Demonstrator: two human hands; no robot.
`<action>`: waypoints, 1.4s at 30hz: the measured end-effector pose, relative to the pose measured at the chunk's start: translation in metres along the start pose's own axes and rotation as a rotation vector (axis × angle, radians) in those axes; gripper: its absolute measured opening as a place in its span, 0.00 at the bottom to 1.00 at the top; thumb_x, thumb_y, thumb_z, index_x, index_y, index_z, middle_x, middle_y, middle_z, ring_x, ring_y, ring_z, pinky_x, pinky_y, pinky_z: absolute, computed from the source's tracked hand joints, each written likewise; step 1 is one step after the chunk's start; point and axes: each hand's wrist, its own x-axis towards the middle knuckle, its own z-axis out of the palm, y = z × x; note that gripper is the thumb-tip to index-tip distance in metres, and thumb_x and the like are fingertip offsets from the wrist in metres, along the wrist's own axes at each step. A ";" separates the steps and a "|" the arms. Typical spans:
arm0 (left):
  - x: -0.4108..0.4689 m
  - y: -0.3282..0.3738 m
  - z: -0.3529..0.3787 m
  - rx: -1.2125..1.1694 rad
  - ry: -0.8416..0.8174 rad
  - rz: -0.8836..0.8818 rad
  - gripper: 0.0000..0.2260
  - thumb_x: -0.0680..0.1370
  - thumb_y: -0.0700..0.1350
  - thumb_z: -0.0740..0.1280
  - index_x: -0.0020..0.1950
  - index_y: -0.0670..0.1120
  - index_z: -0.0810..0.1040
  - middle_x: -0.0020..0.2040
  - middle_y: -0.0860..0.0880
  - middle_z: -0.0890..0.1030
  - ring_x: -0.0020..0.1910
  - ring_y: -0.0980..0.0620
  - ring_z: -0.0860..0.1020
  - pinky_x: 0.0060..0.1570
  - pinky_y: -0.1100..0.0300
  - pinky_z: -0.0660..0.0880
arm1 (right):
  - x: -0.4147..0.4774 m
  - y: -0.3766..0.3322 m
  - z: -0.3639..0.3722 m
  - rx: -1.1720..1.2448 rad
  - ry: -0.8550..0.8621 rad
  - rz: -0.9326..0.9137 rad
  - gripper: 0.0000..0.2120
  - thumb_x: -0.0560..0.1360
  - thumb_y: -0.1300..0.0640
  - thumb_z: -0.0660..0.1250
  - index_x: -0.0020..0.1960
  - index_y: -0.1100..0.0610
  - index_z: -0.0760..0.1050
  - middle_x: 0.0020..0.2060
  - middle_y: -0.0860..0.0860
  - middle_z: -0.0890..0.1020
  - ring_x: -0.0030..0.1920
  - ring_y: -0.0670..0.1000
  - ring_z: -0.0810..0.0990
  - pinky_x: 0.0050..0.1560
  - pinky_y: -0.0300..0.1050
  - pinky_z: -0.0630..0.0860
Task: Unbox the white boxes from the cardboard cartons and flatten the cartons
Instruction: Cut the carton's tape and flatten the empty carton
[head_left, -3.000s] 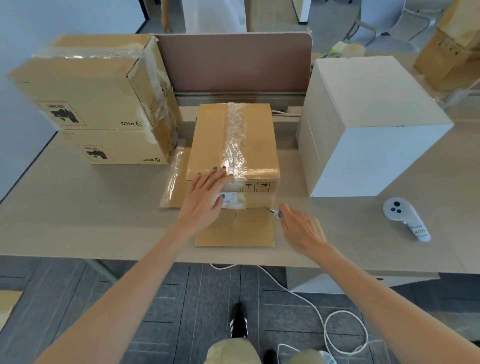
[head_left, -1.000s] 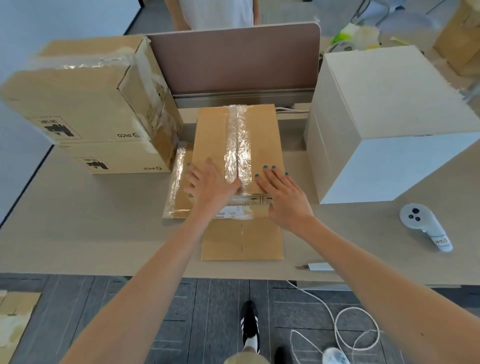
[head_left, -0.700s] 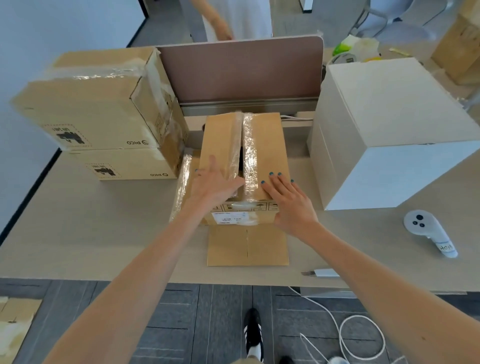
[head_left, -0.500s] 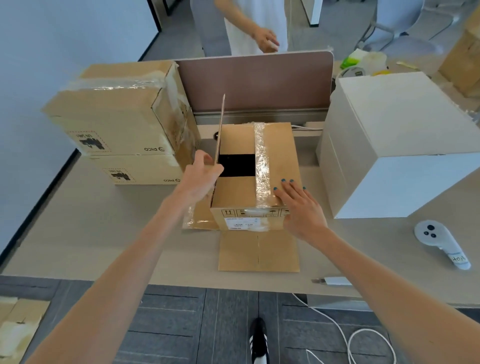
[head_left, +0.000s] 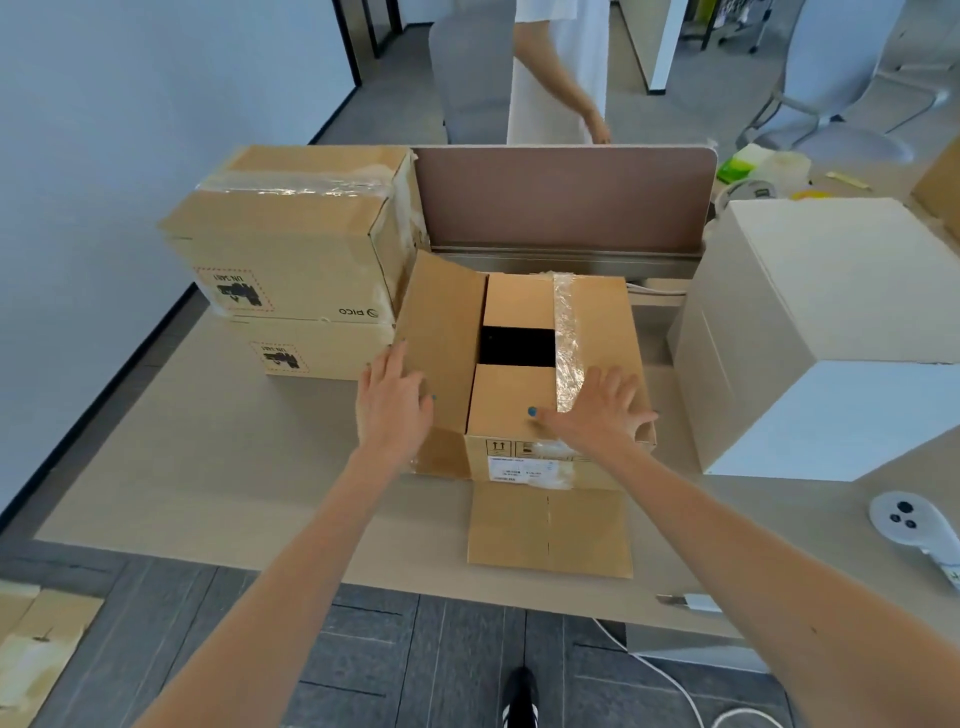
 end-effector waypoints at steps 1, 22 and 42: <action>0.001 0.003 0.006 0.001 -0.048 -0.012 0.17 0.80 0.51 0.64 0.65 0.44 0.78 0.77 0.43 0.64 0.75 0.44 0.61 0.73 0.49 0.58 | 0.003 -0.002 0.000 0.013 -0.010 0.027 0.50 0.67 0.30 0.65 0.76 0.55 0.47 0.76 0.56 0.47 0.75 0.62 0.43 0.66 0.76 0.51; 0.007 0.048 0.054 -0.298 -0.268 0.022 0.27 0.84 0.56 0.56 0.80 0.59 0.46 0.68 0.40 0.69 0.45 0.45 0.78 0.30 0.58 0.72 | -0.003 0.030 -0.081 -0.012 0.494 -0.364 0.24 0.74 0.63 0.66 0.68 0.56 0.65 0.62 0.53 0.72 0.61 0.53 0.72 0.61 0.49 0.72; 0.023 0.021 0.062 -0.660 -0.159 -0.046 0.20 0.85 0.40 0.53 0.76 0.51 0.59 0.35 0.46 0.73 0.28 0.49 0.70 0.25 0.63 0.62 | 0.016 0.055 -0.022 -0.306 0.101 -0.109 0.33 0.81 0.40 0.48 0.78 0.58 0.50 0.78 0.59 0.48 0.77 0.63 0.43 0.75 0.62 0.47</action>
